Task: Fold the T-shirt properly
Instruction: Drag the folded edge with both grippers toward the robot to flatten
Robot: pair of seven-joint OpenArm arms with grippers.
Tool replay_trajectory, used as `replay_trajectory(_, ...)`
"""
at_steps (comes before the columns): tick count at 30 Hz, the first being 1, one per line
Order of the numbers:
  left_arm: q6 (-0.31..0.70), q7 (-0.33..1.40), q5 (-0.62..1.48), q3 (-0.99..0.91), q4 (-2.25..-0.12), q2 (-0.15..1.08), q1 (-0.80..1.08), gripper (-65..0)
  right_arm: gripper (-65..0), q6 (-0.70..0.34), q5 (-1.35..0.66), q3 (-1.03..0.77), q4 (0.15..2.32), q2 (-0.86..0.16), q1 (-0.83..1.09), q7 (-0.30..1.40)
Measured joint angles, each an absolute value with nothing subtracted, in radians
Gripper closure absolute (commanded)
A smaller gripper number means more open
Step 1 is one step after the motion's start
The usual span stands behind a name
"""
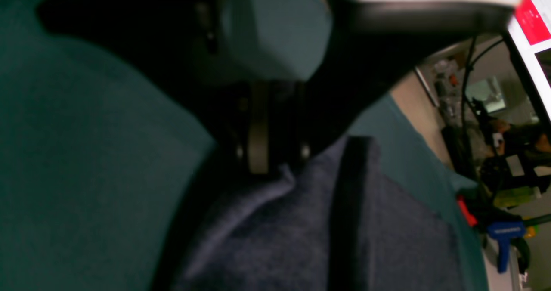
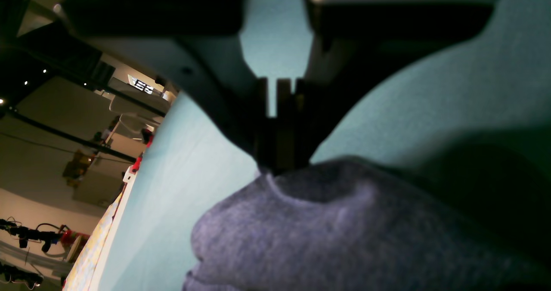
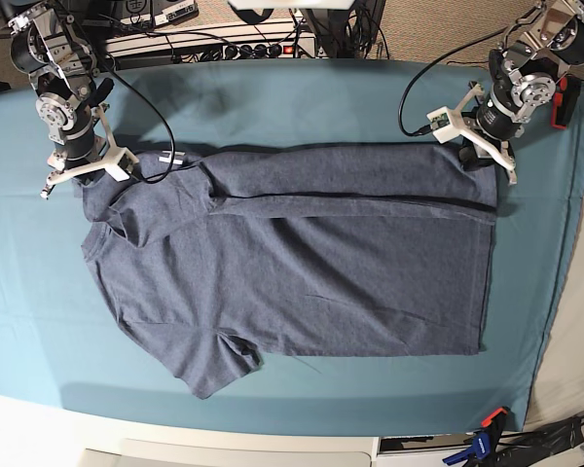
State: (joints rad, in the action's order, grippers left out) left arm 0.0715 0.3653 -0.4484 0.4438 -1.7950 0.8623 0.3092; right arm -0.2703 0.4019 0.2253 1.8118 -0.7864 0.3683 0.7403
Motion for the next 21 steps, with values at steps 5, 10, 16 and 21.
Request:
replay_trajectory(5, 0.086, 0.385, -0.441, 0.445, -1.796, 0.905, 0.310, 0.0, 0.0, -0.270, 0.403, 0.225, 1.812, -0.787, 0.368, 0.753)
replay_trajectory(10, 0.094, 0.414, -0.434, 0.449, -1.795, 0.952, 0.312, 0.0, 0.0, -0.270, 0.452, 0.225, 1.812, -0.793, 0.368, 0.778)
replay_trajectory(16, 0.094, 0.428, -0.424, 0.449, -1.798, 0.962, 0.318, 0.0, 0.0, -0.270, 0.452, 0.225, 1.812, -0.793, 0.387, 0.776)
replay_trajectory(21, 0.102, 0.509, -0.374, 0.450, -1.844, 0.962, 0.318, 0.0, 0.0, -0.269, 0.488, 0.225, 1.812, -0.793, 0.445, 0.777)
